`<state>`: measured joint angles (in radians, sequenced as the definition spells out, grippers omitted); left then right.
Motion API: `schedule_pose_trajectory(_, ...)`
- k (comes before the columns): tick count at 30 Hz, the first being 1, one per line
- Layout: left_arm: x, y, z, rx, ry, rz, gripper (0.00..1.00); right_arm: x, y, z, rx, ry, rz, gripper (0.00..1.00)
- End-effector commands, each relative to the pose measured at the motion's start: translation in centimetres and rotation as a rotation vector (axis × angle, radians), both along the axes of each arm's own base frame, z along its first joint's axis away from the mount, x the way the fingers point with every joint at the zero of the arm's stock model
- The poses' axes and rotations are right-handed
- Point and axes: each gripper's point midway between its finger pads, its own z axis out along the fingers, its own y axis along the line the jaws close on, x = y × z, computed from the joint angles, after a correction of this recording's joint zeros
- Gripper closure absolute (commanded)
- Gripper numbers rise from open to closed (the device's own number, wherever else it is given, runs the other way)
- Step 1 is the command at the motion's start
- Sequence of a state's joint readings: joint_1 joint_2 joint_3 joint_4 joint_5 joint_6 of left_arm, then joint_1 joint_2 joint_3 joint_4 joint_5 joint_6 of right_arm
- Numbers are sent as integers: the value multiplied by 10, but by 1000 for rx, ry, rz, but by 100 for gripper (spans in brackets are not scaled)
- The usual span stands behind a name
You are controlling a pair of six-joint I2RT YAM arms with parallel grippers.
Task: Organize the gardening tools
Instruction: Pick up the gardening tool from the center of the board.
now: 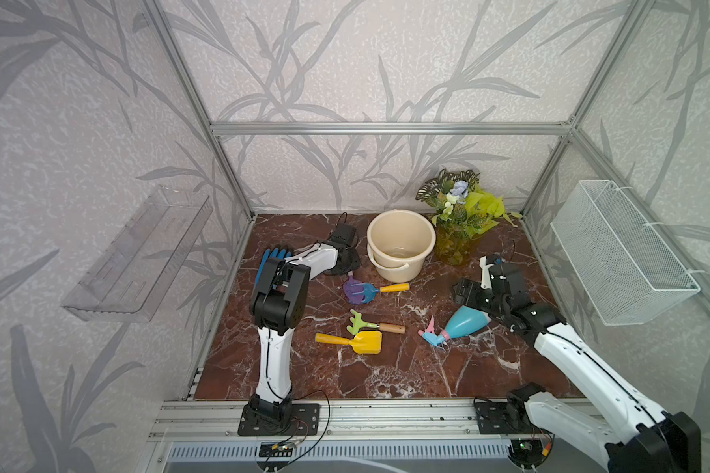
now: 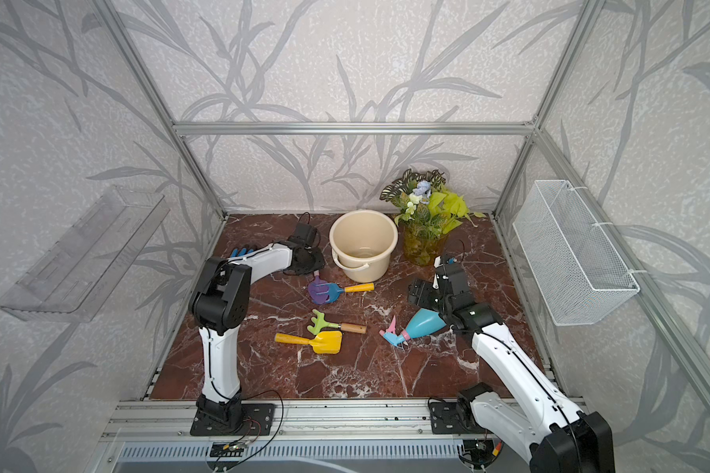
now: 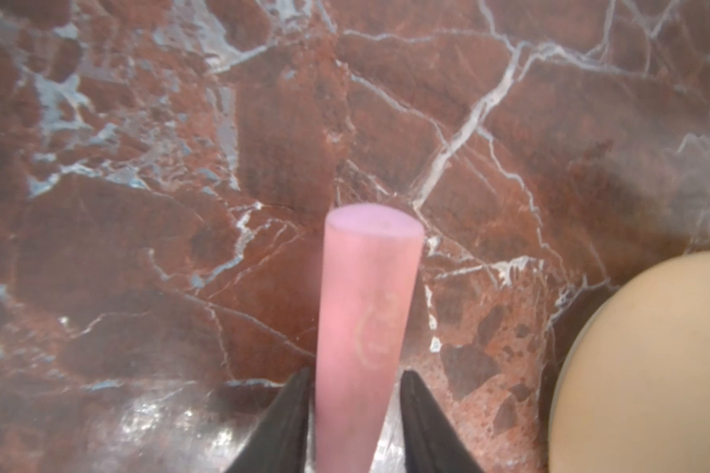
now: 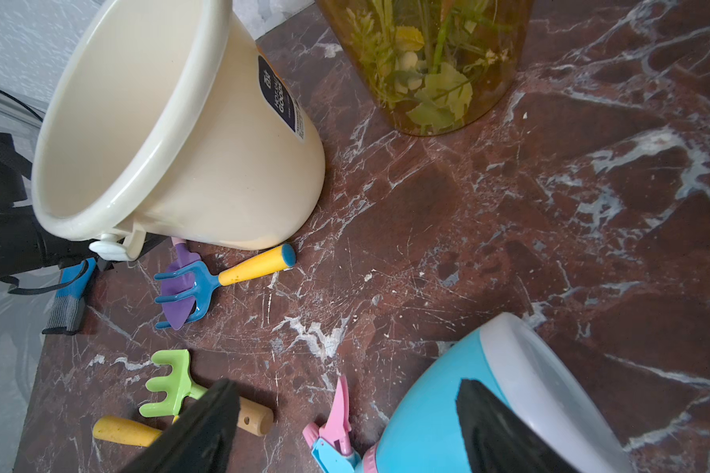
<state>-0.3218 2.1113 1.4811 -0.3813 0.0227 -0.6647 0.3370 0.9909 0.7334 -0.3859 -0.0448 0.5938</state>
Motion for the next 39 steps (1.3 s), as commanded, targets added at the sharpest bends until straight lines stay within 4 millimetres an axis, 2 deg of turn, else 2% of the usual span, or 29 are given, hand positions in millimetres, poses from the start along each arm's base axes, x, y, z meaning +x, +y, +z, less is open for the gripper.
schedule_pose_trajectory(1, -27, 16, -31, 116, 128, 0, 56, -1, -2, 5, -1, -25, -8, 13)
schedule_pose_trajectory(4, -30, 19, -30, 170, 139, -5, 56, -1, -3, 5, -4, -28, -13, 13)
schedule_pose_trajectory(9, -31, 18, -33, 247, 166, -25, 62, 0, -4, 3, -6, -25, -23, 13)
schedule_pose_trajectory(14, -31, 7, -36, 209, 168, -41, 72, 0, -7, 1, -13, -22, -42, 13)
schedule_pose_trajectory(18, -25, 2, -25, 186, 131, -56, 81, -1, -10, 2, -21, -27, -49, 12)
schedule_pose_trajectory(23, -7, 8, 16, 220, 44, -56, 97, -3, -13, 1, -29, -32, -60, 13)
schedule_pose_trajectory(25, -2, 11, 34, 240, 8, -51, 100, -4, -14, 1, -31, -32, -65, 12)
schedule_pose_trajectory(29, 2, 27, 62, 322, -50, -24, 100, -4, -14, 1, -27, -37, -69, 12)
schedule_pose_trajectory(34, -3, 44, 82, 398, -90, 11, 100, -4, -15, 3, -26, -44, -71, 13)
schedule_pose_trajectory(39, -7, 56, 115, 425, -174, 60, 100, -4, -15, 5, -20, -49, -77, 12)
